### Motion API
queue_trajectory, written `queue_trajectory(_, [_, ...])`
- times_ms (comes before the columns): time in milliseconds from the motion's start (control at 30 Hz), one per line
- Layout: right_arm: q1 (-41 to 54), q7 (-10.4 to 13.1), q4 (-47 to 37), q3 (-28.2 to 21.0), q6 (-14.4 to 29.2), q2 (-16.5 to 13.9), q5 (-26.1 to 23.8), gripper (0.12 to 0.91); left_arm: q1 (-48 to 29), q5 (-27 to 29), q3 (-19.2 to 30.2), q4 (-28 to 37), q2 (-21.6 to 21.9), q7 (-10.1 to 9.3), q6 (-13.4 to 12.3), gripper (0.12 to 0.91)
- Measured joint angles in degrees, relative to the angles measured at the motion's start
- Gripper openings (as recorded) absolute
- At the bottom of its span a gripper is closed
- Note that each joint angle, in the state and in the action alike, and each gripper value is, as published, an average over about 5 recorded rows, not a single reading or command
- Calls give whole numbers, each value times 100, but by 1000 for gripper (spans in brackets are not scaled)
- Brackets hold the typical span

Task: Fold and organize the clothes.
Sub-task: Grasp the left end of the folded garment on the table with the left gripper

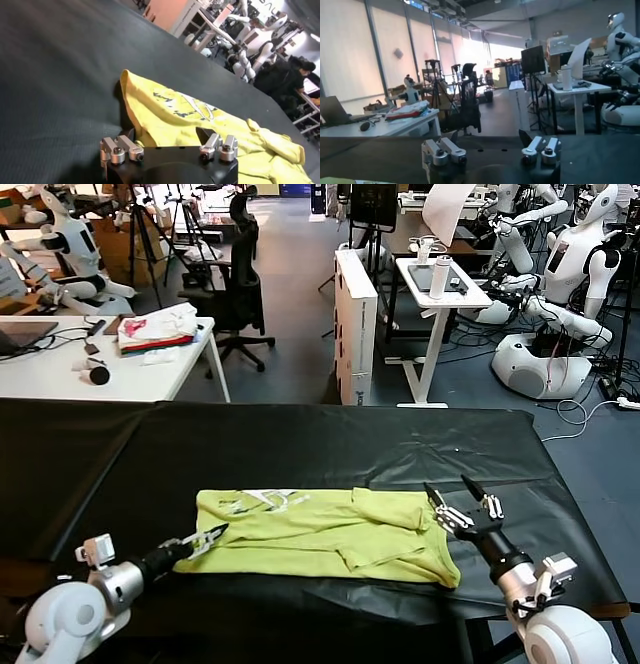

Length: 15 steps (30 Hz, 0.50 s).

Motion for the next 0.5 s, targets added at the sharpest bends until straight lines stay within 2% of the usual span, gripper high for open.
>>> queue_trajectory(100, [8,29,0,-2,-1,16,-51,907,-4,6,8,-2,4,-32,0,897])
queue_trajectory(200, [39,69,-19,-27,-3,16,-92,907,-2,36,2,3,22,-72,0,811])
queue_trajectory(500, [310,211,-227,-247,-7,28,-155,907,3,72,-9,-52,31,-215,22,282])
